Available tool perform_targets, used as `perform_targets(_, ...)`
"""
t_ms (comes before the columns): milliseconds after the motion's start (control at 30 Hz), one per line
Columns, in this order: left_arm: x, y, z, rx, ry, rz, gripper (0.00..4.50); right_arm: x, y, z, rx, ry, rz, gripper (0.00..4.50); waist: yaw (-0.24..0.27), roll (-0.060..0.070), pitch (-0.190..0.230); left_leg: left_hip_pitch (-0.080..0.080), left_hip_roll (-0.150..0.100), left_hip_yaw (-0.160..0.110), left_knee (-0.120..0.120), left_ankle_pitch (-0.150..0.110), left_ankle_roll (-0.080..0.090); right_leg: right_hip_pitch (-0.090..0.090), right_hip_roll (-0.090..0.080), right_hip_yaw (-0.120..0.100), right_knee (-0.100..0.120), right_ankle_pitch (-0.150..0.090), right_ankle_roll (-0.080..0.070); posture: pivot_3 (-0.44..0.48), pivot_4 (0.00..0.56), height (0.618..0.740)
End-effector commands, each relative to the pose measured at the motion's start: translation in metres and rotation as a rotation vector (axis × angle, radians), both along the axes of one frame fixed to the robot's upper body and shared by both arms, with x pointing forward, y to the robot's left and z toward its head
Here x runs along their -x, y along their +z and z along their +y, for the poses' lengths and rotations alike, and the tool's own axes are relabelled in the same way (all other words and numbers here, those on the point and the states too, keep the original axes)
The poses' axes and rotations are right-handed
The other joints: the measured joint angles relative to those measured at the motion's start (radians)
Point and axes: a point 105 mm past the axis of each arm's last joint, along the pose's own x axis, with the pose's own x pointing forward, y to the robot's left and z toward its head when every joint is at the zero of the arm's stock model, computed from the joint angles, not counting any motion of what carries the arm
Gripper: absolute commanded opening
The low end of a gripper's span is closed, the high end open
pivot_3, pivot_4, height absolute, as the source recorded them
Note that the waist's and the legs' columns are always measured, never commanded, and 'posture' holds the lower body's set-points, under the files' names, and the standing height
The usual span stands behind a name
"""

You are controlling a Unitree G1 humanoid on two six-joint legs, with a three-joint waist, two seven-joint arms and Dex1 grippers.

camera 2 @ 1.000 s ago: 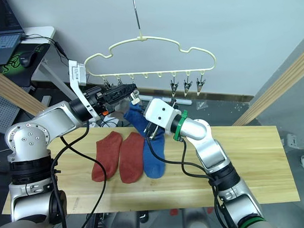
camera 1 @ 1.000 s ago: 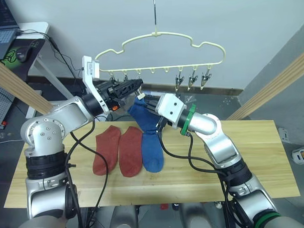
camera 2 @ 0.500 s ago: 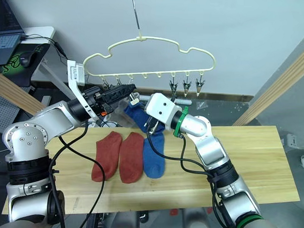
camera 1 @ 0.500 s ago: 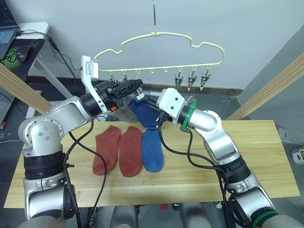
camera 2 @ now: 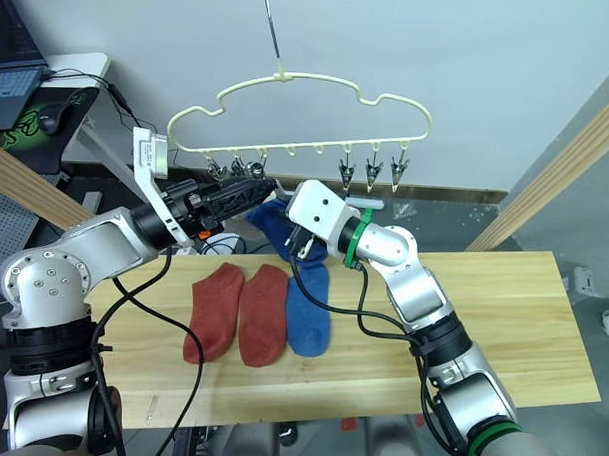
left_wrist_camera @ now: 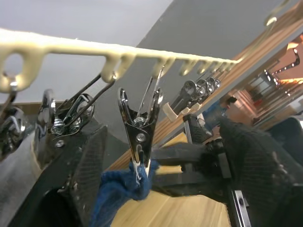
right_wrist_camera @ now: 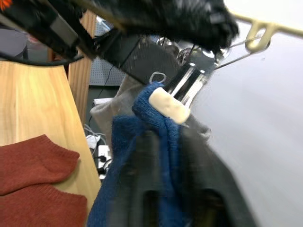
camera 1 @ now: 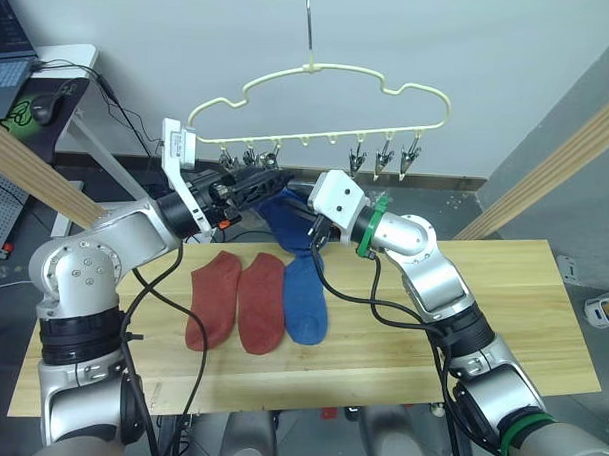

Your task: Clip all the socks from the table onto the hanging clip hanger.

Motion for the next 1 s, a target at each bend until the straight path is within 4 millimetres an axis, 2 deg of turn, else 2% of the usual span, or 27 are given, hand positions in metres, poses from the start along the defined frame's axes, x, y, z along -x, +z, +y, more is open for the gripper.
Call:
perform_targets(33, 0.009, 0.005, 0.0, -0.062, 0.005, -0.082, 3.91, 0.01, 0.007, 0.001, 0.012, 0.041, -0.022, 2.03, 0.0, 0.0, 0.0, 0.0, 0.0, 0.0, 0.0, 0.0, 0.0, 0.0, 0.0, 0.0, 0.0, 0.0, 0.0, -0.179, 0.328, 0.735)
perform_targets(100, 0.012, 0.001, 0.0, -0.111, 0.009, -0.109, 3.91, 0.013, 0.005, -0.003, 0.024, 0.042, -0.012, 2.03, 0.001, 0.0, 0.0, 0.0, 0.0, 0.0, 0.0, 0.0, 0.0, 0.0, 0.0, 0.0, 0.0, 0.0, 0.0, -0.176, 0.326, 0.735)
perform_targets(367, 0.03, -0.011, 0.001, -0.26, 0.045, -0.274, 3.91, 0.046, -0.007, -0.039, 0.082, 0.033, 0.085, 2.03, 0.003, 0.0, -0.001, -0.002, 0.0, -0.001, 0.0, 0.0, 0.0, -0.001, -0.002, 0.0, -0.001, 0.0, 0.0, -0.172, 0.312, 0.735)
perform_targets(500, 0.04, -0.017, 0.001, -0.32, 0.039, -0.339, 3.91, 0.055, 0.0, -0.065, 0.056, -0.035, 0.14, 2.03, 0.003, -0.001, -0.002, -0.003, 0.0, -0.001, 0.0, 0.0, 0.001, -0.001, -0.003, 0.0, 0.0, 0.0, 0.0, -0.169, 0.296, 0.735)
perform_targets(667, 0.055, -0.021, -0.005, -0.315, -0.042, -0.348, 3.91, 0.058, 0.01, -0.086, -0.063, -0.167, 0.206, 2.03, 0.003, -0.003, -0.009, -0.003, -0.001, -0.002, 0.0, -0.001, 0.003, -0.001, -0.001, -0.001, 0.0, 0.0, 0.0, -0.179, 0.27, 0.735)
perform_targets(833, 0.066, -0.022, -0.011, -0.357, -0.124, -0.424, 3.91, 0.055, 0.015, -0.099, -0.168, -0.309, 0.222, 2.03, 0.0, -0.004, -0.017, -0.003, -0.001, -0.002, 0.0, 0.001, -0.002, -0.001, 0.001, -0.001, 0.0, 0.0, 0.0, -0.192, 0.246, 0.735)
perform_targets(1000, 0.071, -0.026, -0.007, -0.416, -0.127, -0.483, 3.91, 0.053, 0.019, -0.106, -0.202, -0.396, 0.2, 2.03, -0.002, -0.006, -0.037, -0.003, -0.001, -0.001, 0.0, 0.001, -0.001, -0.002, 0.001, -0.001, 0.0, 0.0, 0.0, -0.185, 0.23, 0.735)
